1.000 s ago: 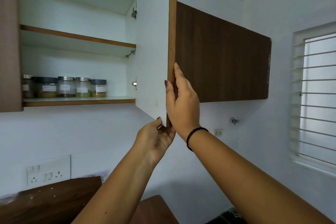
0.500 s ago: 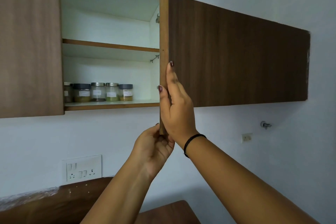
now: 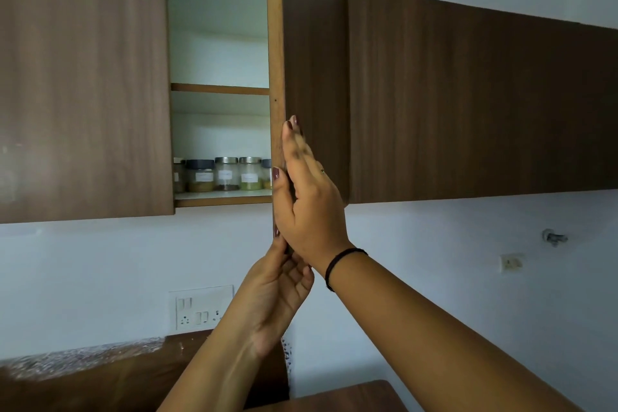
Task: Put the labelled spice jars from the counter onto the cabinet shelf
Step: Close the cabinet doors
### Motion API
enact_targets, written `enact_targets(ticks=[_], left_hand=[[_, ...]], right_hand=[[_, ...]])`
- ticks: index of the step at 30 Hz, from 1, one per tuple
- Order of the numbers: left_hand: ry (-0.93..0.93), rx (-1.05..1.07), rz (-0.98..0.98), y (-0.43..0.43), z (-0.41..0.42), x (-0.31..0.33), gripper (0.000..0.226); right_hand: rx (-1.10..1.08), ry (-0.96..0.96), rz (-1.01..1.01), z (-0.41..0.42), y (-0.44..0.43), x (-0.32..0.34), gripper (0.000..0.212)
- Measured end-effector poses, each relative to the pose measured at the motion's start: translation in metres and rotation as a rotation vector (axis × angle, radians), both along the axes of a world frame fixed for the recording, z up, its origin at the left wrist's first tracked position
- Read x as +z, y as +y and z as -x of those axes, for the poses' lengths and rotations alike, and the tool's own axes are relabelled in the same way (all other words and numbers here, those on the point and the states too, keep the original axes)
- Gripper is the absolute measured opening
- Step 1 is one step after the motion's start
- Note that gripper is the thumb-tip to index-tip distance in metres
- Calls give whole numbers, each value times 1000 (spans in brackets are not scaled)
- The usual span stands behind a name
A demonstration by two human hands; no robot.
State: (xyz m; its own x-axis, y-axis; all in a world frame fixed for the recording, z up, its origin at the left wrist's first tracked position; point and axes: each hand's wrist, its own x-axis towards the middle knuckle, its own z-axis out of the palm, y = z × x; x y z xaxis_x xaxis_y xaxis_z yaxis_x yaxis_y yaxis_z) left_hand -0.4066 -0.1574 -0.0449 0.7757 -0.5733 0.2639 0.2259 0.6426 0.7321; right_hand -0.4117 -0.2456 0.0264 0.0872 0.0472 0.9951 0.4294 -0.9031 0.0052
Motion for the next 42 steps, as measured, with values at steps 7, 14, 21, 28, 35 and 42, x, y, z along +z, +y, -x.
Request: enact_targets(ticks=[7,14,21,28,35,42], left_hand=[[-354,413,-343,20,-15,3,38],[-979,1111,-550,37,-49,-9,53],[-1276,1333,-745,51,-79,-9,59],[-1364,1455,-897,65,-101,-6,58],[-1303,1392,-815,78,-126,-5,68],[-1327,1444,-894,93,-161,-5,59]], right_hand=[[-18,12,0,-26,18,-1,54],[29,60,6,-48,31,-5,56],[-5,72,34,-67,40,-4,57],[-27,78,37,-89,50,-4,59],[-100,90,55,-113,66,-1,59],[-170,84,60,-150,82,-3,59]])
